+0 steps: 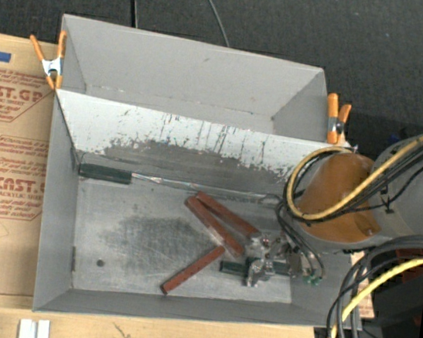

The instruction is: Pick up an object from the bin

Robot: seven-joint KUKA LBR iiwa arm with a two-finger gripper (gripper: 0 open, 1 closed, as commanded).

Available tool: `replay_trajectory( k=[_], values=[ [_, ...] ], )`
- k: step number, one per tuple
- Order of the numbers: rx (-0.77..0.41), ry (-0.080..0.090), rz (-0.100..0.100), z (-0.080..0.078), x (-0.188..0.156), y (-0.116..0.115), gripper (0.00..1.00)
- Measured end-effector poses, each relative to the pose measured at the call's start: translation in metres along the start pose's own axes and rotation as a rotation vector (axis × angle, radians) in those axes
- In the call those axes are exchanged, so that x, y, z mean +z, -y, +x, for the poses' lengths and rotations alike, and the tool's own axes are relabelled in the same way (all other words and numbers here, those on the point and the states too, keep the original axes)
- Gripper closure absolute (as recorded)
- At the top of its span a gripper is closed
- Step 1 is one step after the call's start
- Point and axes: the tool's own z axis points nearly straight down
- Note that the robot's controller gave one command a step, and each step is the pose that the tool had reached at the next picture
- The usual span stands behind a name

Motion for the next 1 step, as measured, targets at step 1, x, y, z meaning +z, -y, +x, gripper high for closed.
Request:
replay_trajectory(
  k=[1],
  values=[
    [-0.009, 0.017, 0.003, -0.0250, -0.1957, 0.0006, 1.00]
  ],
)
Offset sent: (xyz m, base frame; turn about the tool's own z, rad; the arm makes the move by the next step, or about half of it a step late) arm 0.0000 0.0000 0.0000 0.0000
